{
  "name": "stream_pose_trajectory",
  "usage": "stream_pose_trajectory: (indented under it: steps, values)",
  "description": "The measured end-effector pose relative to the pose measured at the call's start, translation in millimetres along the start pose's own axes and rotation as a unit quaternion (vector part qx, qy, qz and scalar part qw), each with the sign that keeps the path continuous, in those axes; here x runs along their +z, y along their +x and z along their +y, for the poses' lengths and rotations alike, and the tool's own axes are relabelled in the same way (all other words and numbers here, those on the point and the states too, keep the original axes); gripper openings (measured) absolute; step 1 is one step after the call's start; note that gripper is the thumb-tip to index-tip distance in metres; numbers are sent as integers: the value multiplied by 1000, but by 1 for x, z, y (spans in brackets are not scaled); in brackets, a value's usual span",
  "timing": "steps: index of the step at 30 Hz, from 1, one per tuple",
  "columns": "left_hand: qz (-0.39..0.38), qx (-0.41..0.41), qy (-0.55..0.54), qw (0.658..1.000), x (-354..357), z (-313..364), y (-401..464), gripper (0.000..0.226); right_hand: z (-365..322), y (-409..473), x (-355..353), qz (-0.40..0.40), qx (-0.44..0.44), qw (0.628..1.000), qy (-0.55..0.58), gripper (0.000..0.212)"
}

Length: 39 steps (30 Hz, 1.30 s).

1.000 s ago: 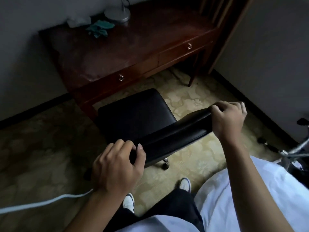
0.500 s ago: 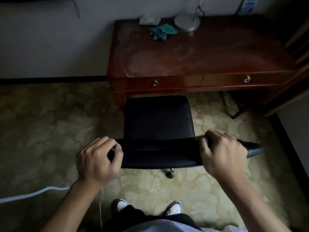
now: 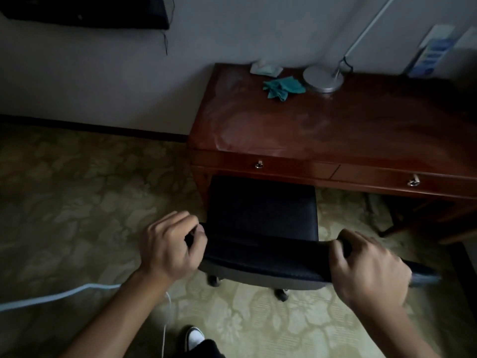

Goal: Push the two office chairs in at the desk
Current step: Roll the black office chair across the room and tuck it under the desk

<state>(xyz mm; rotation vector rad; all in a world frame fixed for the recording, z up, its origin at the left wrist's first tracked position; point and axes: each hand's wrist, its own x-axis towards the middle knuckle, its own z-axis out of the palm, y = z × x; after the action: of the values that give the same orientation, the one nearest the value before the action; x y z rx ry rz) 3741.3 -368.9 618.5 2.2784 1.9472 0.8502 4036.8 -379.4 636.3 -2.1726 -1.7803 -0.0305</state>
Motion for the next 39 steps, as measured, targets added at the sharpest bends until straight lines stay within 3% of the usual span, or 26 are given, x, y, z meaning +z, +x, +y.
stream_pose_trajectory:
  steps: [14,22,39]
  values:
    - [-11,-46,20,999,66,-34,142,25,-19,152,53,15,-19,999,-26,34]
    - [31,-9,10,999,91,-78,232,29,-59,243,86,20,-14,1000,-9,38]
    - [41,10,31,999,99,-90,233,27,-55,245,102,31,-17,999,2,32]
